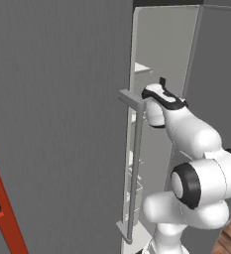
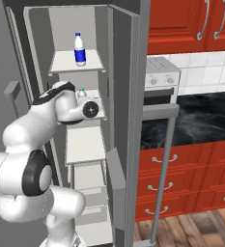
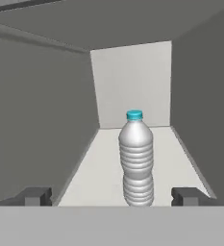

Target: Take the bottled waters from the counter and place them in the freezer to freeze. Close the freezer door after placing the bottles.

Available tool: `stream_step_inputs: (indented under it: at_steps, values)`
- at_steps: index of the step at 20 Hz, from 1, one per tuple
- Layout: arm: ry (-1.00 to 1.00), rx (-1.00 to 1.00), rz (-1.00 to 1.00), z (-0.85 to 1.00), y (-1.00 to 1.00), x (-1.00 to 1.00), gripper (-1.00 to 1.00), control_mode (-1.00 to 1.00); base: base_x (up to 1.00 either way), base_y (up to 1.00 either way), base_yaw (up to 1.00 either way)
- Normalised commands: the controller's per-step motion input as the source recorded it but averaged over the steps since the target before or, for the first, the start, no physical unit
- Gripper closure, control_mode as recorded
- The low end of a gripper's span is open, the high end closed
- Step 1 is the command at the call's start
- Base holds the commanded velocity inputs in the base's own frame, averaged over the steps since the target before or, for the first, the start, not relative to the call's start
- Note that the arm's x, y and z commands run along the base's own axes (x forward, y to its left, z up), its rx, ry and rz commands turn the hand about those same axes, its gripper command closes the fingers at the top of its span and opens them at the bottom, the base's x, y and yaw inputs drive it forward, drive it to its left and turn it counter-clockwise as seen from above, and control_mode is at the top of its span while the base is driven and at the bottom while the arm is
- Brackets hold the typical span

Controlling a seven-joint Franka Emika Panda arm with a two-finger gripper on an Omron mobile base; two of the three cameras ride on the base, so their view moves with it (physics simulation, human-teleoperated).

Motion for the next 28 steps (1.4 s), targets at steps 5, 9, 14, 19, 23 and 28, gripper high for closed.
stream_step_inputs:
  at_steps: [5, 9, 14, 19, 23, 28]
  values:
    - [0.27, -0.01, -0.14, 0.41, -0.06, -0.94, -1.0, -1.0, 0.0, 0.0, 0.0]
    - [0.29, 0.0, -0.12, 0.6, -0.16, -1.0, -1.0, -1.0, 0.0, 0.0, 0.0]
    - [0.29, 0.0, -0.09, 0.74, -0.13, -0.82, -1.0, -1.0, 0.0, 0.0, 0.0]
    - [0.07, -0.02, -0.1, 0.06, -0.1, -0.95, -1.0, -1.0, 0.0, 0.0, 0.0]
    - [0.11, 0.0, -0.1, 0.29, -0.03, -1.0, -1.0, -1.0, 0.0, 0.0, 0.0]
    - [0.07, 0.0, -0.08, 0.08, -0.08, -1.0, -1.0, -1.0, 0.0, 0.0, 0.0]
